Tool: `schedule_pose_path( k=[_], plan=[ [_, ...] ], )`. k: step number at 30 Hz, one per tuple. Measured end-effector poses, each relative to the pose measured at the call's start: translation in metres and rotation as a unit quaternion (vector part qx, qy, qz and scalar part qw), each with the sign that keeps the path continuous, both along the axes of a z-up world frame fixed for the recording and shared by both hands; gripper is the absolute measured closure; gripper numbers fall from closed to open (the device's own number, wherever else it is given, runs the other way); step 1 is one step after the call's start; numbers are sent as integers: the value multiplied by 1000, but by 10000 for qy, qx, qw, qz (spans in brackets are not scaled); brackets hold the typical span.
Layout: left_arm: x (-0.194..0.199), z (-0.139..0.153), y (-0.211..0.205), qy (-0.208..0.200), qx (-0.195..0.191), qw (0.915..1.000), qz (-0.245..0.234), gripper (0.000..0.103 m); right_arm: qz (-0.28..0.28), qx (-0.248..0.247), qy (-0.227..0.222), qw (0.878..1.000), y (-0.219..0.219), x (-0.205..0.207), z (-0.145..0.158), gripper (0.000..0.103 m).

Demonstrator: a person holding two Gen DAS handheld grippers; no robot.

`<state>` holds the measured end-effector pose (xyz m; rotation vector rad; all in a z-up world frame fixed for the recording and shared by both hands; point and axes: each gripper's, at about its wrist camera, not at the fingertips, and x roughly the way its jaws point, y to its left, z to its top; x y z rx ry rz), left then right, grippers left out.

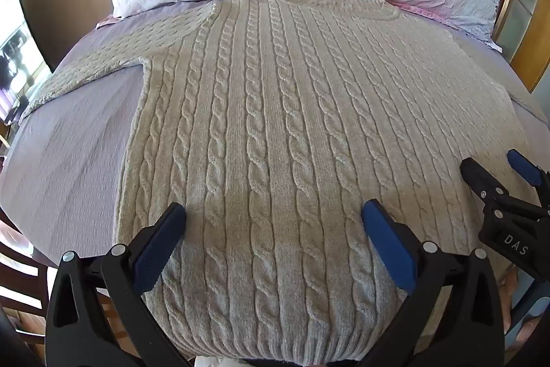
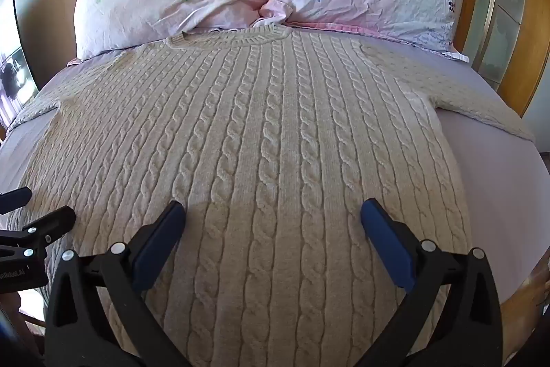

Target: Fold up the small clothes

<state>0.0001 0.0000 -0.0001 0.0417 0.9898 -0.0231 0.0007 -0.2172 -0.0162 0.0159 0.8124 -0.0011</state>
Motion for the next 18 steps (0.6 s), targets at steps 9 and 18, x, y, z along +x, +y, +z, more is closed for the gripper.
schedule_pose_path(
  k=[9, 18],
  plan=[
    [1, 1, 0, -1, 7, 10000, -9, 1, 1, -6, 4, 10000, 0, 0, -1, 2],
    [0, 0, 0, -17, 2, 10000, -1, 1, -2, -12, 13, 10000, 0, 1, -1, 2]
  ],
)
